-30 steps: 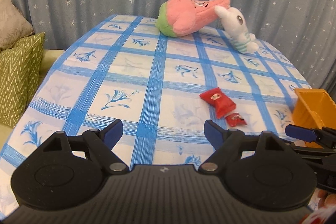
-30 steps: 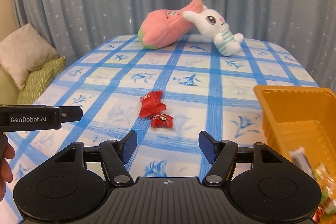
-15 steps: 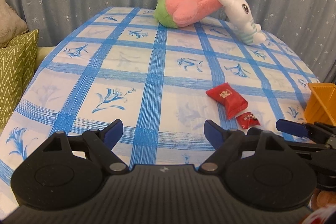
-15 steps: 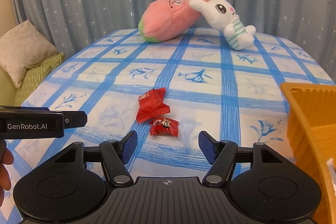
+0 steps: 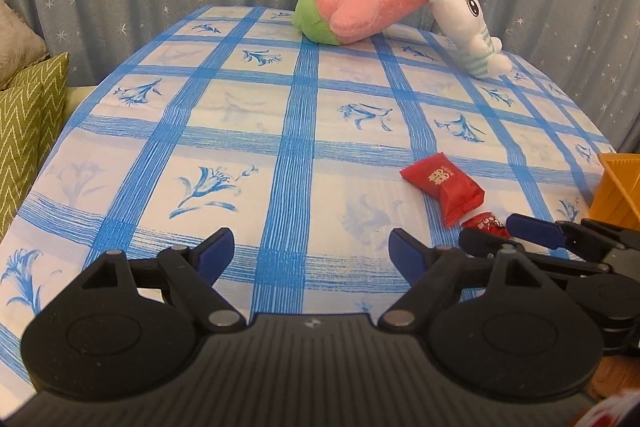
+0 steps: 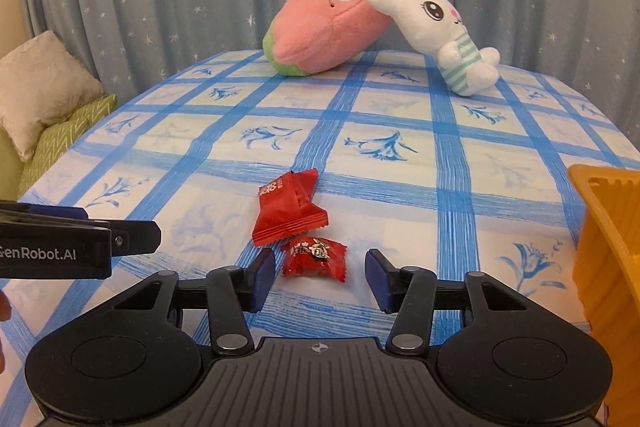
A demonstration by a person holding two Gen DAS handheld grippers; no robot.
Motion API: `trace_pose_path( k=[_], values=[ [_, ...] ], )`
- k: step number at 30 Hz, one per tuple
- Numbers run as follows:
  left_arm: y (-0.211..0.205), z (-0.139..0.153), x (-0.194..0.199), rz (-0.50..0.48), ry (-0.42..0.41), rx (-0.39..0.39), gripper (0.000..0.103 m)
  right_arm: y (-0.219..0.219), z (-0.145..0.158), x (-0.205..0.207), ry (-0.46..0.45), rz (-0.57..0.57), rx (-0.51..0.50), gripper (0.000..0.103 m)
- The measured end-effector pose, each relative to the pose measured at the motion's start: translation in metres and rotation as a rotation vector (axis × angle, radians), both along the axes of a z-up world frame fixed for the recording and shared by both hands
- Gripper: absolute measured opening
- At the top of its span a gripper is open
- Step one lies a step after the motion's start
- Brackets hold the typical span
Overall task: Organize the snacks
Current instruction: 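Grasp the small red-gold candy with the right gripper while the left gripper grasps the red square candy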
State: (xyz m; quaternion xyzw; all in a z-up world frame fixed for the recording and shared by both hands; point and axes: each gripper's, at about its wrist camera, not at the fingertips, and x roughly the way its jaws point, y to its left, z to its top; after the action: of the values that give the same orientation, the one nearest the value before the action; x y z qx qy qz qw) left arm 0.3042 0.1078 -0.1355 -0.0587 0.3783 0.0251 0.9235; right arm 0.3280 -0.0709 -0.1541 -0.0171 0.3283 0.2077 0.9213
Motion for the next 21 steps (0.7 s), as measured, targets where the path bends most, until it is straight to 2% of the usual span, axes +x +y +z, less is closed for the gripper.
trace_pose_path(
  k=[5, 9, 14, 18, 21],
  values=[
    [-0.001, -0.001, 0.0, -0.005, 0.0, 0.001, 0.083, 0.005, -0.002, 0.001, -0.023, 0.014, -0.022, 0.041],
    [-0.005, -0.002, 0.002, -0.019, -0.004, 0.002, 0.083, 0.005, -0.002, 0.001, -0.03, 0.016, -0.031, 0.025],
    [-0.011, -0.001, 0.008, -0.049, -0.022, -0.033, 0.083, -0.004, 0.007, -0.002, -0.055, -0.022, -0.028, 0.024],
    [-0.019, -0.002, 0.018, -0.082, -0.041, -0.098, 0.083, -0.018, 0.015, 0.001, -0.064, -0.088, -0.026, 0.024],
    [-0.021, -0.004, 0.028, -0.095, -0.044, -0.218, 0.08, -0.032, 0.017, 0.004, -0.056, -0.134, -0.018, 0.024]
  ],
)
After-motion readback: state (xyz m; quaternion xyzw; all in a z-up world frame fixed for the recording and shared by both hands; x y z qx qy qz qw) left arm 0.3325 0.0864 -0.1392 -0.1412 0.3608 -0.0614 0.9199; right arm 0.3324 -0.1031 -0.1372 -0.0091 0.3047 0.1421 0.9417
